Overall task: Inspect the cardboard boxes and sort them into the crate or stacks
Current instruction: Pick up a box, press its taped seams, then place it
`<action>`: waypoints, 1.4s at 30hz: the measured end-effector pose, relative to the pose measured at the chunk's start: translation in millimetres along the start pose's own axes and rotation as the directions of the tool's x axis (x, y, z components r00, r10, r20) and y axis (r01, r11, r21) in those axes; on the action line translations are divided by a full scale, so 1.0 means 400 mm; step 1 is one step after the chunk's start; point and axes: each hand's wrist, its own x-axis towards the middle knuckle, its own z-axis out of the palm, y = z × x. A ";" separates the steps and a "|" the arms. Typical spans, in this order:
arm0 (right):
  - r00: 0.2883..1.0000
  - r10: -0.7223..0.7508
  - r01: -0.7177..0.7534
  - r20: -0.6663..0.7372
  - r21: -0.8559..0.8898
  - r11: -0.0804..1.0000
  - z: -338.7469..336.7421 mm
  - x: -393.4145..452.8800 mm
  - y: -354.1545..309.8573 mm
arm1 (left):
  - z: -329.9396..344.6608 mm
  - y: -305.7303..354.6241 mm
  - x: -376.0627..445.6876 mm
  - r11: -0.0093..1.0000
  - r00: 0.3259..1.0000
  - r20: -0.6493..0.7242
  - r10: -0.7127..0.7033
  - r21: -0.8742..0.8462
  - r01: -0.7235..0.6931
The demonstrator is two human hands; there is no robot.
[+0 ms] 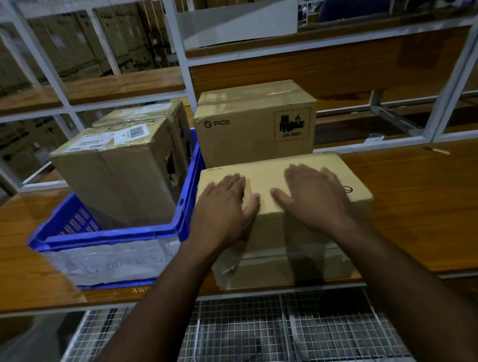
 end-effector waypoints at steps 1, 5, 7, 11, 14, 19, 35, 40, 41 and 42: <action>0.999 0.042 -0.043 -0.002 -0.021 0.999 -0.004 -0.001 0.021 | -0.007 -0.016 -0.003 0.999 0.999 -0.002 -0.043 0.000 0.043; 0.997 0.070 -0.070 -0.030 0.008 0.997 -0.030 -0.014 0.074 | -0.027 -0.052 -0.018 0.983 0.985 0.035 -0.166 -0.076 0.169; 0.996 0.070 -0.070 -0.052 0.002 0.998 -0.038 -0.009 0.068 | -0.027 -0.050 -0.021 0.982 0.986 0.035 -0.162 -0.095 0.165; 0.984 0.177 -0.176 -0.022 0.047 0.983 -0.037 -0.001 0.077 | -0.018 -0.054 -0.021 0.964 0.976 0.029 -0.214 -0.155 0.216; 0.934 0.356 -0.354 -0.023 0.072 0.933 -0.034 -0.011 0.086 | -0.010 -0.059 -0.031 0.899 0.944 0.029 -0.329 -0.296 0.322; 0.921 0.375 -0.357 -0.108 0.156 0.921 -0.036 -0.041 0.082 | -0.016 -0.048 -0.072 0.827 0.938 -0.047 -0.343 -0.489 0.278; 0.820 0.496 -0.354 -0.285 0.429 0.831 0.052 -0.153 0.127 | 0.089 -0.016 -0.201 0.821 0.903 -0.201 -0.380 -0.523 0.229; 0.801 0.508 -0.347 -0.316 0.446 0.825 0.077 -0.168 0.113 | 0.084 -0.026 -0.188 0.884 0.902 -0.239 -0.359 -0.396 0.247; 0.809 0.490 -0.330 -0.326 0.438 0.836 0.082 -0.169 0.109 | 0.084 -0.025 -0.185 0.897 0.906 -0.245 -0.346 -0.369 0.243; 0.822 0.461 -0.312 -0.334 0.414 0.855 0.088 -0.169 0.105 | 0.088 -0.024 -0.180 0.909 0.910 -0.250 -0.330 -0.346 0.235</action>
